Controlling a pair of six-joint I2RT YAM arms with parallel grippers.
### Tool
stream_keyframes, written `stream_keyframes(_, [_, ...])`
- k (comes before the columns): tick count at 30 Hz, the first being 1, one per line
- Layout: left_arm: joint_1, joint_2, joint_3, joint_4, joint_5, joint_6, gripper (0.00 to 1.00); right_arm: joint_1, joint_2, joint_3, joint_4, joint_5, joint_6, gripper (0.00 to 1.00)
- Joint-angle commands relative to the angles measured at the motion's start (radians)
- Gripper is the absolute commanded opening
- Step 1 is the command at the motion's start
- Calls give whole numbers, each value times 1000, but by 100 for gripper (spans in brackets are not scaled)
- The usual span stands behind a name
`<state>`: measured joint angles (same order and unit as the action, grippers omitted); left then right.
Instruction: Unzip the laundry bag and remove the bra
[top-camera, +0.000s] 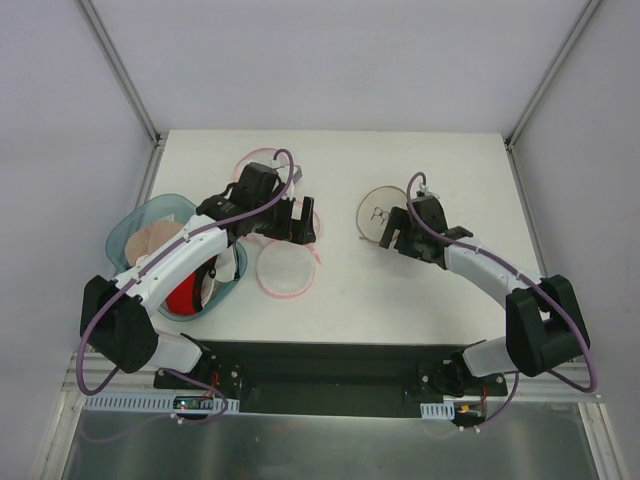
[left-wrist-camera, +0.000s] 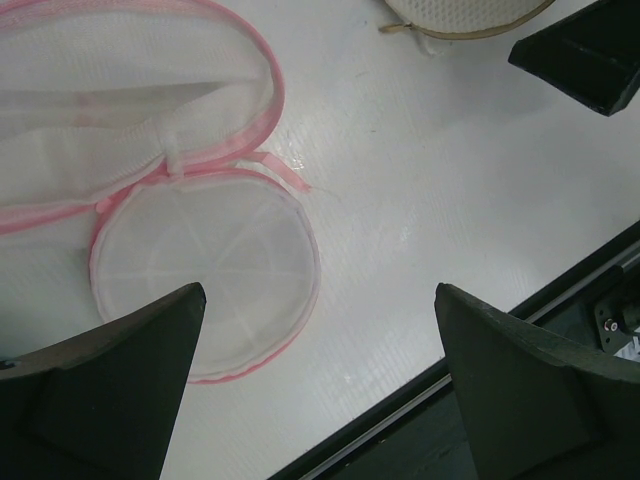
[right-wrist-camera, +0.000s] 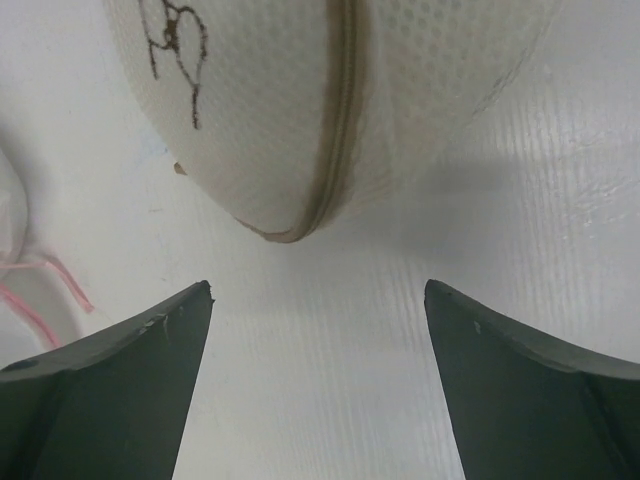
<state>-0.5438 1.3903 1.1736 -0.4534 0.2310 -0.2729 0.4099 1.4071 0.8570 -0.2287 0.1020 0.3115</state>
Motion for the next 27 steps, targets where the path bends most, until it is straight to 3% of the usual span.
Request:
stream_keyframes(1, [-11,-8,17,1,10,3,99,10,29,-53,259,45,192,88])
stream_keyframes(6, [-24,-22,1,2,-4,-9,99,15,99,-35,351,80,222,72])
stream_keyframes(9, [-36,-24,-6,2,-12,-18,99,17,135,-19,377,111,239,51])
stream_keyframes(10, [-39,-24,-8,2,-13,-19,99,18,141,-12,382,117,242,34])
stream_keyframes(13, [-61,-11,-6,2,-25,-19,99,18,150,17,336,91,239,1])
stream_keyframes(18, [-105,33,38,7,-59,24,99,9,75,103,166,-57,161,1])
stream_keyframes(22, [-126,47,44,65,-50,89,99,-25,82,279,-84,-382,58,1])
stream_keyframes(27, [-133,21,12,156,-56,211,96,-97,40,341,-228,-587,-4,1])
